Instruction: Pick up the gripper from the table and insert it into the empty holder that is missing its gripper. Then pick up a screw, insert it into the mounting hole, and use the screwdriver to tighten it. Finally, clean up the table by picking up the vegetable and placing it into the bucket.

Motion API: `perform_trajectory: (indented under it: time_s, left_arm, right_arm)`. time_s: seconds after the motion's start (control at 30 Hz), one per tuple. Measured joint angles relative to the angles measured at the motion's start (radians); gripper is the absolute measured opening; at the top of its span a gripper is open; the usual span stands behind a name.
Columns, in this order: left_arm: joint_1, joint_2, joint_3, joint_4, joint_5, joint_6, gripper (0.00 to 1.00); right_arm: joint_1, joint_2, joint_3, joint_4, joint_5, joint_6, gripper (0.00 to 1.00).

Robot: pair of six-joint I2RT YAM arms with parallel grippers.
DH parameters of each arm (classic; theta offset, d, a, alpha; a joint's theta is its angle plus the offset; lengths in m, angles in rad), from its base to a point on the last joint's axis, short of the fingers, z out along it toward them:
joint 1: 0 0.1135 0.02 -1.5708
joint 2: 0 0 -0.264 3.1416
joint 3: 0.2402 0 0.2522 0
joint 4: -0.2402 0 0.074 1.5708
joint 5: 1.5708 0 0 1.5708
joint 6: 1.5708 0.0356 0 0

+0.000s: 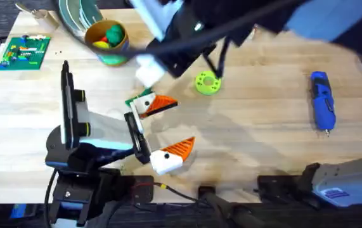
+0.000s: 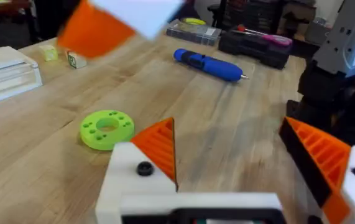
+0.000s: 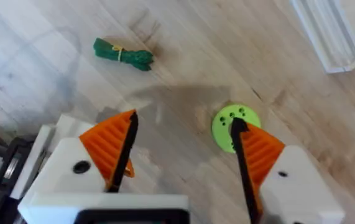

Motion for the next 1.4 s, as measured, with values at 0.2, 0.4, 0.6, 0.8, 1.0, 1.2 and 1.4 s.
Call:
perform_trajectory:
  time_s: [0.2, 0.4, 0.6, 0.8, 1.0, 1.2, 1.4]
  left_arm:
    - [0.0, 0.0, 0.0, 0.0, 0.0, 0.0, 0.993]
    - [0.0, 0.0, 0.0, 0.0, 0.0, 0.0, 0.993]
    - [0.0, 0.0, 0.0, 0.0, 0.0, 0.0, 0.993]
    - [0.0, 0.0, 0.0, 0.0, -0.001, 0.0, 0.861]
    - [0.0, 0.0, 0.0, 0.0, 0.0, 0.002, 0.432]
    - [0.0, 0.0, 0.0, 0.0, -0.001, 0.004, 0.012]
    - [0.0, 0.0, 0.0, 0.0, -0.001, 0.005, 0.014]
  right_arm:
    - [-0.082, -0.059, 0.003, 0.001, -0.007, 0.038, 0.944]
    - [-0.193, -0.166, 0.003, -0.033, -0.007, 0.062, 0.945]
    - [-0.359, -0.326, 0.004, -0.102, -0.043, 0.065, 0.945]
    - [-0.567, -0.466, 0.007, -0.228, -0.095, 0.064, 0.945]
    - [-0.74, -0.604, -0.081, -0.245, -0.155, 0.052, 0.946]
    - [-0.918, -0.769, -0.329, -0.188, -0.248, 0.03, 0.947]
    - [-1.136, -0.88, -0.588, -0.14, -0.376, -0.001, 0.947]
